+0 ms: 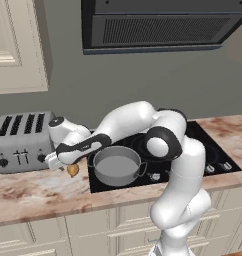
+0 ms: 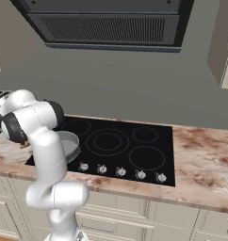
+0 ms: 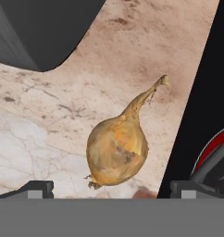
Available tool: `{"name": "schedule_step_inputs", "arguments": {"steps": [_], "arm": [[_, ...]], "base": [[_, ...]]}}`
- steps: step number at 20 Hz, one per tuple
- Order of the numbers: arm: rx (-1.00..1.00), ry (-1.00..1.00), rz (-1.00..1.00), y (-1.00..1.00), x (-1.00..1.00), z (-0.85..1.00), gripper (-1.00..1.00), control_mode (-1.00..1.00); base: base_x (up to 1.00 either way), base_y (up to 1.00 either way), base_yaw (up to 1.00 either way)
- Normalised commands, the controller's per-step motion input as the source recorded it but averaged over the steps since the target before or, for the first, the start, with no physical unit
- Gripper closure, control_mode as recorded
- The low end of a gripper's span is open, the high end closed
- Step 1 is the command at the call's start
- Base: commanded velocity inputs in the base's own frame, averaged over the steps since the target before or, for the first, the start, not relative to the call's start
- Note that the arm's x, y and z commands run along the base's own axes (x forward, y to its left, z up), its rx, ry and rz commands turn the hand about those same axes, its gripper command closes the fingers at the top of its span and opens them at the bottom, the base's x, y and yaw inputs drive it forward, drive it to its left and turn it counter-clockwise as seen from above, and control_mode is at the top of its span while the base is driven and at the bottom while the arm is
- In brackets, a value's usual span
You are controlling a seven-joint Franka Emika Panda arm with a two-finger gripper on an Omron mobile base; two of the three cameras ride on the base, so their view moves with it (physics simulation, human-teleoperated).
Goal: Turn on the burner for the pot on the stove. Wait thirty seconds for the pot to heat up. Then add the onion to the pot.
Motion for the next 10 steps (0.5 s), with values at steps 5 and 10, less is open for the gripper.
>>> {"name": "schedule_step_inputs", "arguments": {"steps": [5, 10], "arm": [[0.00, 0.00, 0.00, 0.00, 0.00, 0.00, -1.00, -1.00], [0.00, 0.00, 0.00, 0.00, 0.00, 0.00, -1.00, -1.00]], "base": [[0.00, 0.00, 0.00], [0.00, 0.00, 0.00]]}}
